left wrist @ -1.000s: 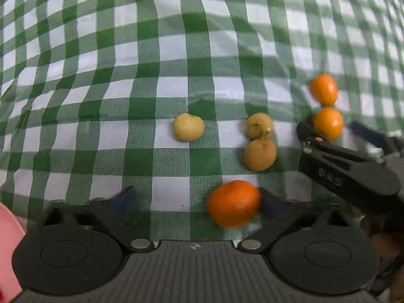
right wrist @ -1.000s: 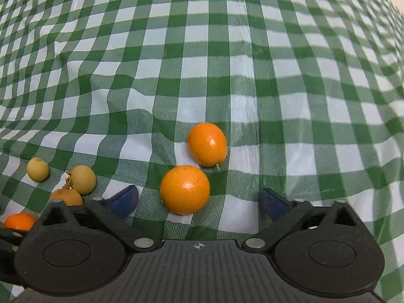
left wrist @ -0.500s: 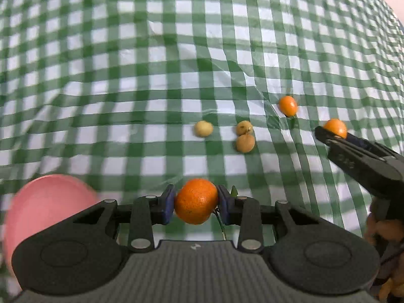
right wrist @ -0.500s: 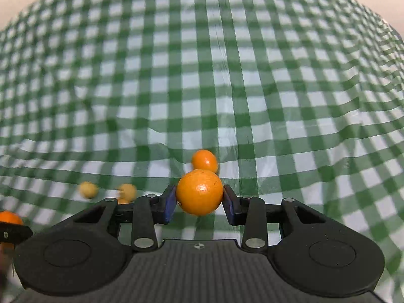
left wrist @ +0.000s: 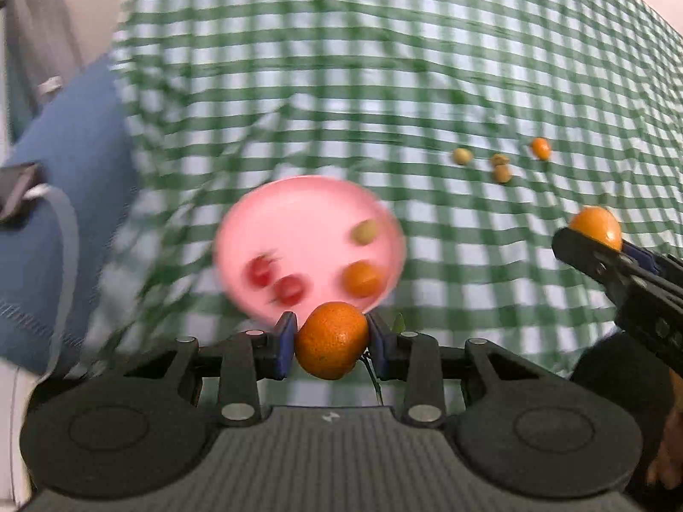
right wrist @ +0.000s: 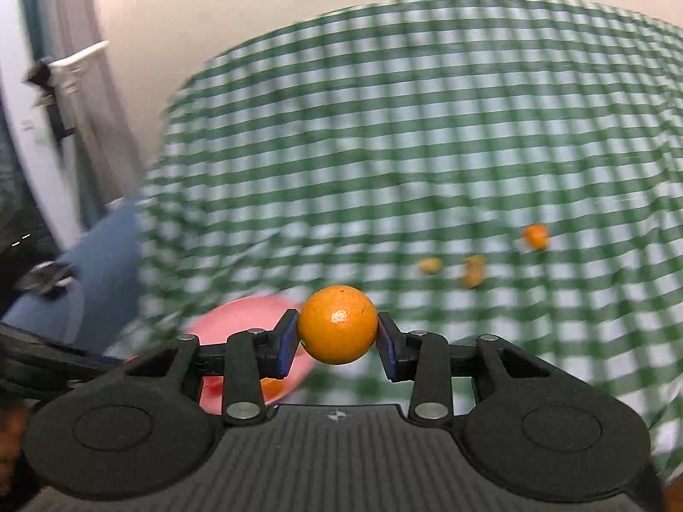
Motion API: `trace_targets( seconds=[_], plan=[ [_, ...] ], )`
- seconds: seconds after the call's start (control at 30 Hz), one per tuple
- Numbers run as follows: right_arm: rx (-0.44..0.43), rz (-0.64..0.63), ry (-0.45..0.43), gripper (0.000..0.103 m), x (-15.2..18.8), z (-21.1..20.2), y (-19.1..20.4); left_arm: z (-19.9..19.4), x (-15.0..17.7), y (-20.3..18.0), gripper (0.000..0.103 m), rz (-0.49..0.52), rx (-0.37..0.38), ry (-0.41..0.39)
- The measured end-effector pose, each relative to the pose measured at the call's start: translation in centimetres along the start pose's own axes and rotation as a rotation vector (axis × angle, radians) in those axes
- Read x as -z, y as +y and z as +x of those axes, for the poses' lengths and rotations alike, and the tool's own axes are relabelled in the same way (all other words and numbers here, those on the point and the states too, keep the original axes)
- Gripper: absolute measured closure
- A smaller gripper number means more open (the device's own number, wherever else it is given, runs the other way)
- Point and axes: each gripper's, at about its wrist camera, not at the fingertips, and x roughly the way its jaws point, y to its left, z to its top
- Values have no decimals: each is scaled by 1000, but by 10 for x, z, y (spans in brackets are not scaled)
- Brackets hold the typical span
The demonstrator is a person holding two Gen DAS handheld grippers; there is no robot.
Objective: Organize fruits
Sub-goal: 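Carry both held mandarins over the pink plate with both tools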
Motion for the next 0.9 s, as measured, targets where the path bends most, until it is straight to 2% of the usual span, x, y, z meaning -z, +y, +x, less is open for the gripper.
trace_targets(
  seconds=[0.13, 0.37, 0.6, 0.9],
  plan=[
    [-28, -142, 5, 63, 16, -20, 51, -26, 27, 31, 64, -39, -33, -43],
    [-40, -233, 1, 63, 16, -35, 87, -62, 51, 57, 64, -104, -28, -153],
    [-19, -288, -19, 63, 17, -53, 105, -76, 59, 65, 64, -130, 10, -195],
    [-25, -323, -11, 63, 19, -54, 114, -75, 63, 75, 64, -155, 23, -200]
  ],
)
